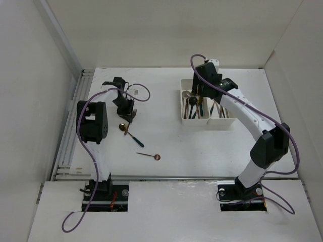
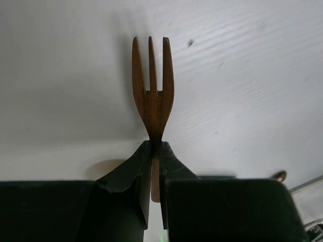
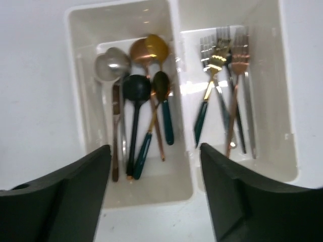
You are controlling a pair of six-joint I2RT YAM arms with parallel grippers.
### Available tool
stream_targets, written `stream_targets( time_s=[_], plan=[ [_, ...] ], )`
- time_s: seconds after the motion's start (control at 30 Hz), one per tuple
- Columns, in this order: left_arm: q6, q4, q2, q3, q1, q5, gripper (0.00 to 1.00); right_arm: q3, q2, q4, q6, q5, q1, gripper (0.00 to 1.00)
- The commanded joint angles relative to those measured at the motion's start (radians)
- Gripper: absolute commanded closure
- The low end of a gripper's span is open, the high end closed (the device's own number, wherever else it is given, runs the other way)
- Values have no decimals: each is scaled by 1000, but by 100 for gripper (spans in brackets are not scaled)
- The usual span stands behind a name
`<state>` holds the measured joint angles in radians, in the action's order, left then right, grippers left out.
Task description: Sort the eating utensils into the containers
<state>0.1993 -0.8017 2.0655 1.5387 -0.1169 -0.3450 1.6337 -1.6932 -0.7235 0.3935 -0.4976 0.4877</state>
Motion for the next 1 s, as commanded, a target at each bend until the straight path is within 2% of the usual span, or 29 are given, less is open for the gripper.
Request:
stream_targets(
  time_s=[0.0,0.03,0.07,0.13,0.23,0.37,0.43,0.5,0.7,0.83,0.97],
  plan=[
    [-21,-42,-37,153,-7,-141,100,-47,111,143,-56,132,75,18],
    [-37,-42,-53,213,-7,-162,100,-72,127,188,-68,195,95,12],
    [-53,-42,-80,237,-7,-202,100,-98,139,234,-68,320,138,5],
    [-76,-42,-105,267,-7,-247,100,-159,151,369,-59,428,185,0],
    [-144,-2,-166,278,-7,-333,100,-187,118,514,-6,524,273,0],
    [-274,119,-267,212,-7,-374,100,-121,26,579,100,544,341,0],
    [-314,191,-323,178,-7,-374,100,-56,-20,579,142,527,350,2],
    [-360,232,-350,169,-7,-374,100,-17,-83,579,182,527,350,8],
    [-382,245,-401,159,-17,-397,100,58,-169,579,203,488,350,20],
    [-402,245,-421,123,-17,-437,100,81,-200,579,212,446,350,32],
    [-411,236,-421,103,-17,-465,100,101,-220,579,212,436,350,33]
  ],
)
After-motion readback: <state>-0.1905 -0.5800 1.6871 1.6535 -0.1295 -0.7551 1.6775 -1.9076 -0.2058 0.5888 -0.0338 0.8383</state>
